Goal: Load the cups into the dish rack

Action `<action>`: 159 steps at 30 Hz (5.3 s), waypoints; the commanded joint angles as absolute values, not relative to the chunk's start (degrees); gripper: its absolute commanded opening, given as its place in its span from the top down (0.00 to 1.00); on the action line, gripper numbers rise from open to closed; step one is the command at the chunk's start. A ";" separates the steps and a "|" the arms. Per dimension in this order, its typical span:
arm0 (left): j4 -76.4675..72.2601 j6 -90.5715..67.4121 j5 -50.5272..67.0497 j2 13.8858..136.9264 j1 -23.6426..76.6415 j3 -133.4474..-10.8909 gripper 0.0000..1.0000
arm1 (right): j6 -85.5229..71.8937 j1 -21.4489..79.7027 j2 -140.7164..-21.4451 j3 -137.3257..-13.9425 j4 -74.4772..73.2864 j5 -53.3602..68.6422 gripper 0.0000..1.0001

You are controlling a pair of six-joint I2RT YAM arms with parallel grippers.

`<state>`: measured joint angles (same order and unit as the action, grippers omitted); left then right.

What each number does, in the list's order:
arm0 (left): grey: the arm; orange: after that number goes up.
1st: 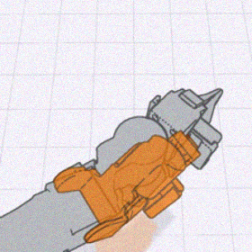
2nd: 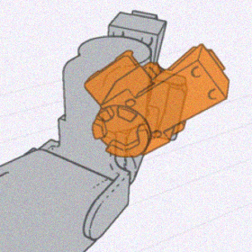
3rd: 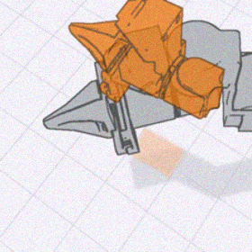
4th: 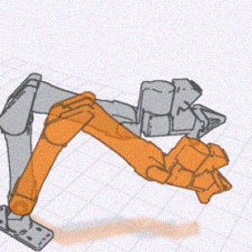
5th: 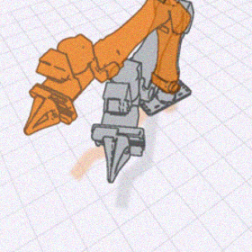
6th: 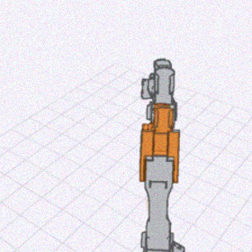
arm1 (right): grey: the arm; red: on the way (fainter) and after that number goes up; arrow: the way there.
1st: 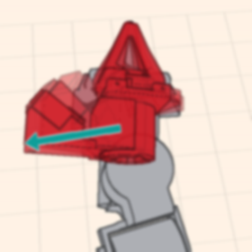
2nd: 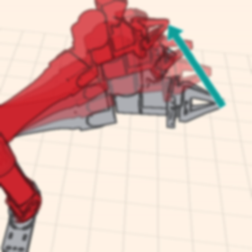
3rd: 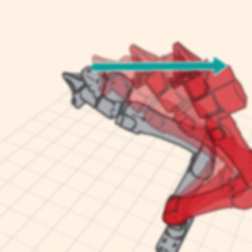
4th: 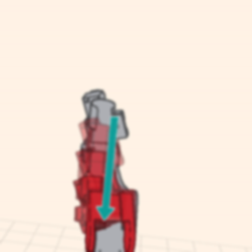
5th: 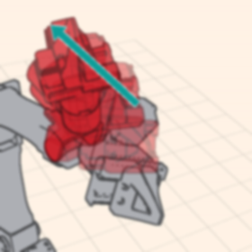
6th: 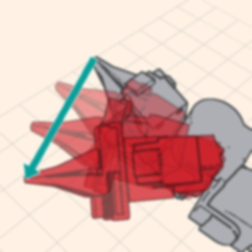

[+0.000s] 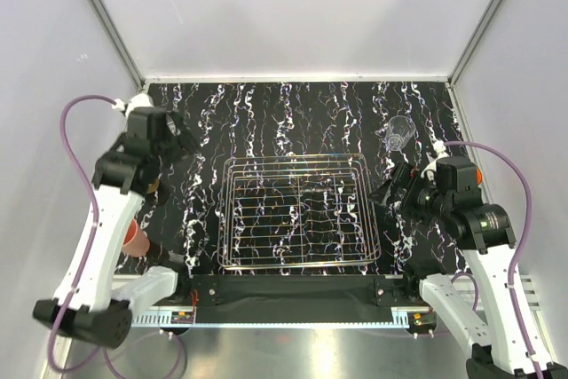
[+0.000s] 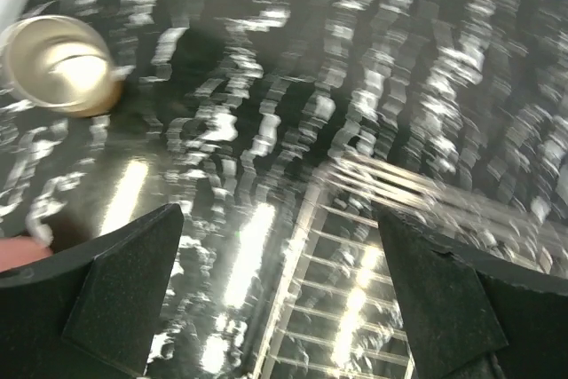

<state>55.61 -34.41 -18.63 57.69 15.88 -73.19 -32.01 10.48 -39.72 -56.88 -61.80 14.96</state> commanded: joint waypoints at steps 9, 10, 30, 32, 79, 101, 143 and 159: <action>56.86 -34.53 -24.60 75.40 -1.92 -82.44 0.02 | -28.39 10.37 -39.82 -61.08 -61.08 19.07 0.00; 56.43 -34.54 -25.04 76.28 -2.54 -82.01 0.02 | -28.30 10.37 -39.47 -61.00 -61.00 19.33 0.00; 47.45 -42.88 -25.04 94.21 -14.59 -80.94 0.24 | -30.67 10.37 -39.29 -59.41 -60.91 22.94 0.00; 48.43 -43.94 -25.66 96.50 -15.03 -81.91 0.24 | -31.11 10.37 -39.20 -59.59 -61.00 22.85 0.00; 16.06 -51.23 21.94 51.69 2.55 -64.26 1.00 | -32.86 10.46 -61.09 -74.54 -42.49 47.69 0.00; -31.03 -77.78 18.55 30.59 21.36 -32.35 1.00 | -49.04 41.56 -70.21 -73.83 -3.70 34.37 0.00; 3.54 -69.36 13.29 19.35 21.45 -36.28 0.01 | -42.47 48.87 -80.68 -85.07 -4.64 16.71 1.00; 42.62 -56.26 -9.75 16.52 21.45 -50.26 0.01 | -21.62 60.90 -87.80 -86.05 -23.83 -24.67 1.00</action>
